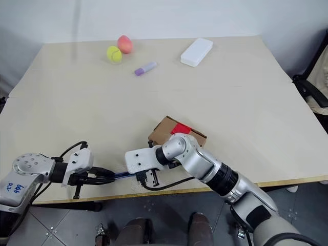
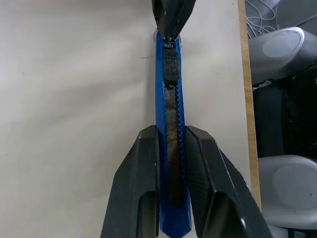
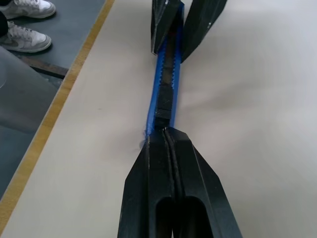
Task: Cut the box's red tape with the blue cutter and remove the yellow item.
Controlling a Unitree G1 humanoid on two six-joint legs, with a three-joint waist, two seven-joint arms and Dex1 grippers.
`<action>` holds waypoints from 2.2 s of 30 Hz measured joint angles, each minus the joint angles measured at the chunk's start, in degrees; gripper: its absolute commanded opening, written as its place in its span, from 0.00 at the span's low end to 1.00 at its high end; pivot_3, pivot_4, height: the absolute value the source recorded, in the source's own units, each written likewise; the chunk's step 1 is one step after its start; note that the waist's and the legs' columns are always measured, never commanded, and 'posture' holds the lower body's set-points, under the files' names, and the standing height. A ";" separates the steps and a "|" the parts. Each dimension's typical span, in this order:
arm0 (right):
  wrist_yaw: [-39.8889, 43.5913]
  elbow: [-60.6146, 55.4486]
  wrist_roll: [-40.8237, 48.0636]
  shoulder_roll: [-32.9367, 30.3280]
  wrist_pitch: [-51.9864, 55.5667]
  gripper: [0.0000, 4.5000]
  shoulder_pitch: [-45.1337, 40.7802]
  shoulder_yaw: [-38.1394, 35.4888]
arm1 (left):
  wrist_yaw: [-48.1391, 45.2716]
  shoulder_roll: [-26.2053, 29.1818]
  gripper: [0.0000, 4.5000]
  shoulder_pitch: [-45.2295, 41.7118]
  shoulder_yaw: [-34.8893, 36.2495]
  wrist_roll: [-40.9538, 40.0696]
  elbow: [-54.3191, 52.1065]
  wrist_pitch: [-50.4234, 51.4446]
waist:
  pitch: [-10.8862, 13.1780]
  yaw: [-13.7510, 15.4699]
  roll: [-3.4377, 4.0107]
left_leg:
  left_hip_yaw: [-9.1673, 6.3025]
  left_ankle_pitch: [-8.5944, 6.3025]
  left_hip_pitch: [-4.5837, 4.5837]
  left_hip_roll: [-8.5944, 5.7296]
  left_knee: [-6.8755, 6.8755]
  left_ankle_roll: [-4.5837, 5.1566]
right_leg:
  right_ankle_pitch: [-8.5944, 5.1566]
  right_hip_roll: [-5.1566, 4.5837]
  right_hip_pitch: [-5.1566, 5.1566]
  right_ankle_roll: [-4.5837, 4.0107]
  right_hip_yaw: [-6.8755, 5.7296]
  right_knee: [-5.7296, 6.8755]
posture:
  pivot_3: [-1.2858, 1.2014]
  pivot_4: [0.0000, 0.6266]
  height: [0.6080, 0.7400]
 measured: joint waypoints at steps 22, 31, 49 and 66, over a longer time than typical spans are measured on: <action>-0.25 3.48 1.54 7.89 5.10 0.04 -0.64 -5.18 | 1.77 -0.08 0.09 1.78 1.11 -0.45 -0.70 0.21 | -0.01 0.03 -0.02 | 0.05 -0.01 0.04 0.05 0.03 -0.02 | 0.00 0.02 0.01 -0.04 0.00 0.05 | 0.52 0.24 1.00; 1.23 -6.36 17.14 1.57 33.83 0.65 -10.68 -23.90 | 6.59 -3.44 0.09 2.97 8.92 -1.18 0.60 -5.78 | -0.01 0.07 -0.02 | 0.06 -0.03 0.02 0.08 0.02 -0.02 | 0.00 0.04 0.00 -0.05 -0.01 0.01 | 0.52 0.24 1.00; -5.14 24.27 27.46 -1.58 50.28 0.99 -31.30 -33.18 | 21.21 -22.84 0.09 -15.53 8.46 5.21 18.19 -39.13 | -0.03 -0.30 -0.05 | 0.20 -0.06 0.01 0.09 0.09 0.01 | 0.03 0.02 0.00 -0.06 -0.04 -0.09 | 0.52 0.24 1.00; 5.76 38.73 24.13 1.63 38.26 0.99 -35.70 -19.75 | 25.13 -27.97 0.09 -21.29 2.16 8.82 24.90 -47.76 | -0.03 -0.41 -0.05 | 0.21 -0.07 -0.02 0.10 0.17 0.02 | 0.04 0.02 0.00 -0.04 -0.05 -0.09 | 0.52 0.24 1.00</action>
